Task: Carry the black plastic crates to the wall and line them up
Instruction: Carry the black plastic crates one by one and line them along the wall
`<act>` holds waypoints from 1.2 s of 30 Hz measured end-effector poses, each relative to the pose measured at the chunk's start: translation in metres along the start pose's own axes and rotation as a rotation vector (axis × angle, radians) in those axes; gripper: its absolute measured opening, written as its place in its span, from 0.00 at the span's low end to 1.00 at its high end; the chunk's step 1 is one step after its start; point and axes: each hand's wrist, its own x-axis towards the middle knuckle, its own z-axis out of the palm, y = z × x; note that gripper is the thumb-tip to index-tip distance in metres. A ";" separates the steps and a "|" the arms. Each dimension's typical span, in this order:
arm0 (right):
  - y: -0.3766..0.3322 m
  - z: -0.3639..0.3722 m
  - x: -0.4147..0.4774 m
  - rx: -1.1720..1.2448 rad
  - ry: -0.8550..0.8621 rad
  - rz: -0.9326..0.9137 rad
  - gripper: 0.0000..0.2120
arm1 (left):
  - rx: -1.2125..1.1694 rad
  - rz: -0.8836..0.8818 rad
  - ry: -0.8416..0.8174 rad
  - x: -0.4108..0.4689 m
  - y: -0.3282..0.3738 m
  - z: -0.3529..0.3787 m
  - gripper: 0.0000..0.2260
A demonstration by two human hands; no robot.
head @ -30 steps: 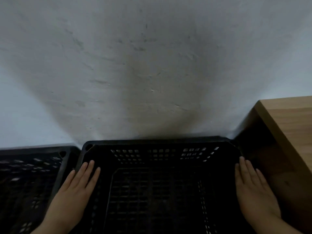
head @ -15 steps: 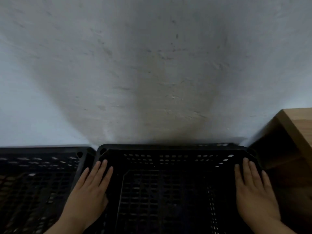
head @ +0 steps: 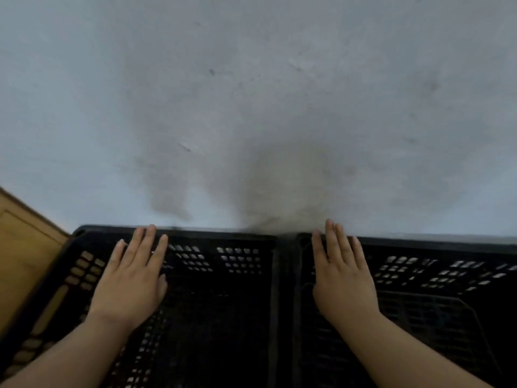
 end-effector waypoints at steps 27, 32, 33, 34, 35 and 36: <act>-0.171 0.031 -0.058 -0.492 -0.670 0.348 0.29 | 0.043 0.031 -0.327 -0.056 -0.218 0.127 0.37; -0.167 0.028 -0.054 -0.429 -0.630 0.339 0.28 | -0.062 0.051 -0.351 -0.050 -0.222 0.130 0.40; -0.167 0.026 -0.052 -0.431 -0.625 0.336 0.28 | -0.081 0.055 -0.348 -0.049 -0.223 0.130 0.40; -0.167 0.023 -0.050 -0.433 -0.626 0.334 0.29 | -0.097 0.063 -0.348 -0.048 -0.223 0.129 0.40; -0.167 0.020 -0.048 -0.430 -0.627 0.335 0.29 | -0.114 0.064 -0.351 -0.048 -0.222 0.129 0.40; -0.167 0.018 -0.047 -0.427 -0.626 0.336 0.30 | -0.129 0.059 -0.354 -0.049 -0.221 0.129 0.40</act>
